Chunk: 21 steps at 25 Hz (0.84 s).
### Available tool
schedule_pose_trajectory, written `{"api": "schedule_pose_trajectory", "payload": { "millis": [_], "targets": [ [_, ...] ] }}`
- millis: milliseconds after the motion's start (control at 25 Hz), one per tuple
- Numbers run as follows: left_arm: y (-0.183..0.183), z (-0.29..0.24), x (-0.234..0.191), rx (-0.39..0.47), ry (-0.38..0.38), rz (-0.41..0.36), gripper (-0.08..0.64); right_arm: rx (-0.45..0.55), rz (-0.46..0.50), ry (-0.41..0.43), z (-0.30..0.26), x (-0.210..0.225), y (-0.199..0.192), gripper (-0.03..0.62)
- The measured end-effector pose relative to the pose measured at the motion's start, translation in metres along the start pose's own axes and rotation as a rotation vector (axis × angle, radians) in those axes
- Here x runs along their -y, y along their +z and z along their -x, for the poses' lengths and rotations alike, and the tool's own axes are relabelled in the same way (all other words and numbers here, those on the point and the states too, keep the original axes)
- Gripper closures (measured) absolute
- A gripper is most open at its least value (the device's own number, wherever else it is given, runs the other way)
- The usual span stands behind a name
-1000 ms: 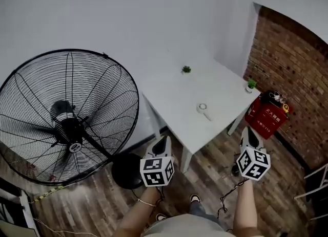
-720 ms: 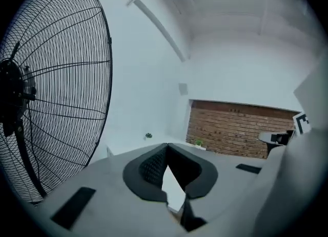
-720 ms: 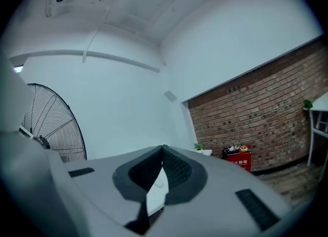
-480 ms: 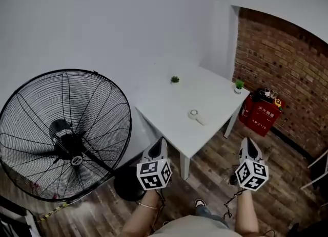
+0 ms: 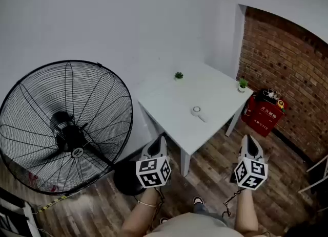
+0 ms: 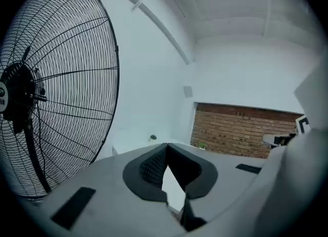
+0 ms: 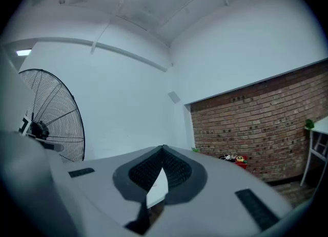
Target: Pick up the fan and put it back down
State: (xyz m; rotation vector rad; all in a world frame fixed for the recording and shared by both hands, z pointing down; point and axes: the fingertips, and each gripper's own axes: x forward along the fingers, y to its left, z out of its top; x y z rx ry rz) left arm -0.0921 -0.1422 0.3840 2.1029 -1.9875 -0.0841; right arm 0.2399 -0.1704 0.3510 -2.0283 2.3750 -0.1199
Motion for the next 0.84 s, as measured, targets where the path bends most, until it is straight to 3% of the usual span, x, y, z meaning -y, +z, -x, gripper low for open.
{"api": "schedule_pose_trajectory", "payload": {
  "millis": [840],
  "targets": [
    [-0.006,-0.001,-0.006,0.001,0.036,0.020,0.549,-0.009,0.024,0.047,-0.011,-0.011,0.002,0.591]
  ]
}}
